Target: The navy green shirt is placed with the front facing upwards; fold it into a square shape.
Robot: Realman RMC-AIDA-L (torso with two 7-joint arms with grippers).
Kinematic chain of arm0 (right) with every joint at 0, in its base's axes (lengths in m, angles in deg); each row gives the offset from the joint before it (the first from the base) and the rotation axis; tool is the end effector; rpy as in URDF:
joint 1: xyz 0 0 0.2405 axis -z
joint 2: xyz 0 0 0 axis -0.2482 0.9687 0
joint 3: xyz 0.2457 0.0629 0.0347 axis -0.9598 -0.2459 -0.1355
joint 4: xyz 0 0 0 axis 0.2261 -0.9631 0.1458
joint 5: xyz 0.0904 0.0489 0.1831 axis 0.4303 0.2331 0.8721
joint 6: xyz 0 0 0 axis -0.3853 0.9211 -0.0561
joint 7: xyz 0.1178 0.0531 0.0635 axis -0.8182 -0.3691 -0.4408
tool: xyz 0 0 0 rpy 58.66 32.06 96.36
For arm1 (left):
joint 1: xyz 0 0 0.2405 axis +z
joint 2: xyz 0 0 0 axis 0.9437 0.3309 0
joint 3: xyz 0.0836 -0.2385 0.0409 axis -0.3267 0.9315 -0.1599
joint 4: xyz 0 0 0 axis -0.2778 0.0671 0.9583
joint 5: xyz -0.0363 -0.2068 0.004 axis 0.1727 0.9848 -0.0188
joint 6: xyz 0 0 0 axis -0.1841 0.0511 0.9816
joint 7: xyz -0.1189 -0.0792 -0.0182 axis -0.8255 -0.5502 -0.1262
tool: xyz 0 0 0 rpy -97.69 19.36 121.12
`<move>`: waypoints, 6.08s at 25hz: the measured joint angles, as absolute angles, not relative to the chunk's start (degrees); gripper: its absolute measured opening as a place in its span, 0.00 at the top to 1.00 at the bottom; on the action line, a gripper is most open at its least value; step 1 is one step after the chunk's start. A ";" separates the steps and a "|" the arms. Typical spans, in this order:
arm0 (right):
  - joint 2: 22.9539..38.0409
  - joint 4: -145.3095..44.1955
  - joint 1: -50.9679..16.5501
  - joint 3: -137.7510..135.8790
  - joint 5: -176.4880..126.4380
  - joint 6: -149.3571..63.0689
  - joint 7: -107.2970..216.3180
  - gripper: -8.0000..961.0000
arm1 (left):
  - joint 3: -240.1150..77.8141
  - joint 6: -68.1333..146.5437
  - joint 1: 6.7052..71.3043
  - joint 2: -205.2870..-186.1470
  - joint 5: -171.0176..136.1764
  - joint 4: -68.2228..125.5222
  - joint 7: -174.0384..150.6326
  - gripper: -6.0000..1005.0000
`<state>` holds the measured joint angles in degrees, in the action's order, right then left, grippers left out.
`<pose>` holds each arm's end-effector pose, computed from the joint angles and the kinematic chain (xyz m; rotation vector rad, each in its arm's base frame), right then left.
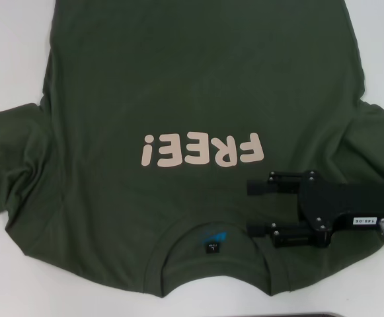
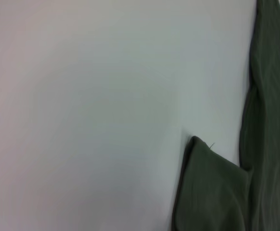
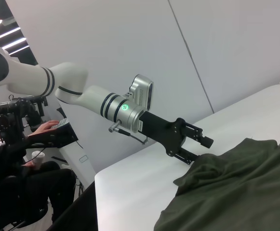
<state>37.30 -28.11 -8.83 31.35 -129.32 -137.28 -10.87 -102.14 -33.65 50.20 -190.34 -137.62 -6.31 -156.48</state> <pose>0.2853 0.2374 -0.0363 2.9006 -0.7137 -0.9240 -0.4019 0.2806 0.0826 -1.5786 -2.1851 -0.5610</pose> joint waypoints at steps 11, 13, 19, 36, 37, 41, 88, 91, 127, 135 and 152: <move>37.21 -28.11 -8.55 31.35 -129.32 -137.22 -10.87 0.17 | -105.06 -33.35 48.66 -190.25 -137.44 -4.37 -156.39 0.31; 37.21 -28.11 -8.51 31.35 -129.32 -137.22 -10.87 0.17 | -106.22 -33.32 48.42 -190.12 -137.55 -4.37 -156.56 0.32; 37.21 -28.11 -8.52 31.35 -129.32 -137.36 -10.87 0.17 | -106.67 -33.38 47.84 -190.05 -139.55 -4.69 -156.57 0.39; 37.30 -28.11 -8.66 31.35 -129.32 -137.36 -10.87 0.17 | -106.42 -36.95 47.93 -189.91 -139.93 -6.47 -156.12 0.88; 37.30 -28.11 -8.66 31.35 -129.32 -137.34 -10.88 0.17 | -106.41 -37.26 47.89 -189.87 -139.95 -6.67 -156.12 0.90; 37.30 -28.11 -8.63 31.35 -129.32 -137.30 -10.88 0.17 | -105.36 -37.90 48.03 -189.54 -139.63 -7.88 -156.26 0.96; 37.30 -28.46 -8.75 31.35 -129.31 -136.88 -10.87 0.17 | -99.19 -40.44 40.27 -197.64 -132.86 0.04 -154.70 0.96; 37.30 -28.76 -8.78 31.35 -129.31 -136.88 -10.87 0.17 | -99.56 -38.50 39.71 -198.21 -132.66 2.29 -153.38 0.96; 36.48 -28.25 -9.70 19.25 -129.12 -136.63 -25.52 0.17 | -96.58 -53.59 48.91 -192.27 -122.36 -3.01 -138.99 0.18; 29.32 -22.69 -7.67 12.18 -132.19 -133.78 -49.97 0.17 | -96.55 -54.08 49.65 -193.07 -122.31 -2.88 -138.56 0.14; 24.57 -4.93 -9.48 12.03 -154.73 -132.15 -74.93 0.19 | -96.01 -54.36 49.48 -193.15 -122.33 -3.22 -138.66 0.15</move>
<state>24.57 -4.93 -9.48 12.03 -154.73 -132.15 -74.93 -96.01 -54.36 49.48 -193.15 -122.33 -3.22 -138.66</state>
